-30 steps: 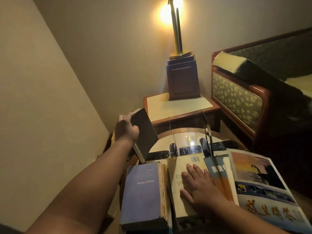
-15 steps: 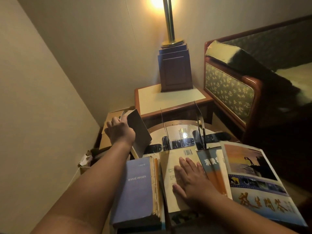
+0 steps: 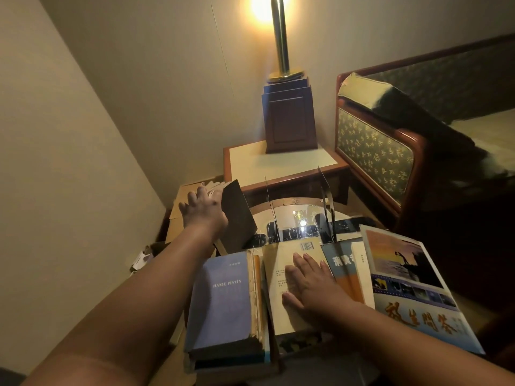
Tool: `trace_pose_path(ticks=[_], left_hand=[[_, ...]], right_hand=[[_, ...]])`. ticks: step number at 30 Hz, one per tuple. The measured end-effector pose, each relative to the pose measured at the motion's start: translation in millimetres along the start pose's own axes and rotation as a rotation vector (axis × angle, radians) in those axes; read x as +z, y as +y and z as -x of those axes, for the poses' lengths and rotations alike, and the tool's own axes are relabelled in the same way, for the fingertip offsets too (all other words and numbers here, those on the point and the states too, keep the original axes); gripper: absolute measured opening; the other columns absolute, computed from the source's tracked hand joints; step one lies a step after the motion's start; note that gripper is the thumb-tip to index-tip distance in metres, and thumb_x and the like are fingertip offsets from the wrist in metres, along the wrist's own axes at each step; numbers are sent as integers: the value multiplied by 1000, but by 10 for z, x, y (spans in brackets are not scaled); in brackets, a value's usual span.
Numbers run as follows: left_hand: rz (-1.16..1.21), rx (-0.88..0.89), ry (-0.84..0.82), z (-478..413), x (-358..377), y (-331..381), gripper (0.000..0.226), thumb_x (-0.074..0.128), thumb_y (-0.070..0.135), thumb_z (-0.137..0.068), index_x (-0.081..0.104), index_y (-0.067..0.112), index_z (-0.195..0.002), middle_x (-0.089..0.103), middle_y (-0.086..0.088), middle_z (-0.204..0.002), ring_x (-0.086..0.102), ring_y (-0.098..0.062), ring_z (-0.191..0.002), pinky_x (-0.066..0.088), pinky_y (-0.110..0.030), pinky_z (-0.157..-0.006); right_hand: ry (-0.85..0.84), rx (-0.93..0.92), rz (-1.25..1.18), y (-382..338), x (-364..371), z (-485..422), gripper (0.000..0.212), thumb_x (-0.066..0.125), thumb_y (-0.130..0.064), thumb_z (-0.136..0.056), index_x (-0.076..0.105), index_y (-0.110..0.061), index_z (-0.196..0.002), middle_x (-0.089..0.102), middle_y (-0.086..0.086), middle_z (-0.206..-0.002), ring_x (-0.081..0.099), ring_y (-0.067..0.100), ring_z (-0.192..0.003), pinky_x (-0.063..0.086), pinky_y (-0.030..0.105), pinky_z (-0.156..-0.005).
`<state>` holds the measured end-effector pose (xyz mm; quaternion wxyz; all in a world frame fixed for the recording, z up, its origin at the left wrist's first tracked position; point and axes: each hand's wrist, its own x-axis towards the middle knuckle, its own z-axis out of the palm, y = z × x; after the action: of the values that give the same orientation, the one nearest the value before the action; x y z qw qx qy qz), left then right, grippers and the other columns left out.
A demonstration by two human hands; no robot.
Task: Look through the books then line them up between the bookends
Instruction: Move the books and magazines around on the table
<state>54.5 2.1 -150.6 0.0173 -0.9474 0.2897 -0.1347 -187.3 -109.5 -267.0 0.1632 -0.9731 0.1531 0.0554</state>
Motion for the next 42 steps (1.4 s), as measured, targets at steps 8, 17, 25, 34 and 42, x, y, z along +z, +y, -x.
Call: trace_pose_path(ticks=[8, 17, 25, 34, 42], left_hand=[[54, 112, 9, 297, -157, 56, 66, 55, 36, -87, 28, 31, -147, 26, -10, -152, 26, -33, -137, 28, -49, -106], [403, 392, 138, 1020, 143, 242, 56, 53, 43, -89, 41, 31, -142, 37, 0, -148, 35, -22, -138, 38, -54, -106], [225, 295, -360, 1126, 651, 260, 68, 46, 61, -92, 23, 39, -152, 9, 1, -163, 7, -25, -150, 11, -60, -116], [193, 310, -374, 1160, 611, 280, 66, 46, 61, -92, 27, 38, -151, 5, 1, -164, 4, -26, -150, 10, -59, -116], [184, 303, -370, 1175, 614, 287, 65, 47, 61, -92, 30, 38, -149, 6, 0, -164, 5, -27, -150, 11, -59, -116]], right_hand=[[29, -9, -146, -93, -319, 119, 68, 55, -49, -97, 28, -25, -154, 14, 4, -167, 13, 25, -153, 17, 45, -121], [382, -144, -391, 171, -1064, 360, 32, 51, -27, -104, 57, -17, -134, 57, -1, -139, 54, 14, -126, 48, 25, -97], [482, 309, -437, 1278, -1072, 757, 33, 62, -15, -94, 60, -13, -127, 58, 10, -130, 55, 23, -115, 44, 30, -85], [247, 575, -667, 1734, -742, 851, 91, 84, -32, -78, 34, -14, -152, 46, 14, -147, 51, 31, -128, 48, 43, -102], [291, 564, -633, 1688, -776, 711, 96, 90, -27, -72, 37, -12, -151, 47, 12, -149, 48, 31, -133, 46, 35, -95]])
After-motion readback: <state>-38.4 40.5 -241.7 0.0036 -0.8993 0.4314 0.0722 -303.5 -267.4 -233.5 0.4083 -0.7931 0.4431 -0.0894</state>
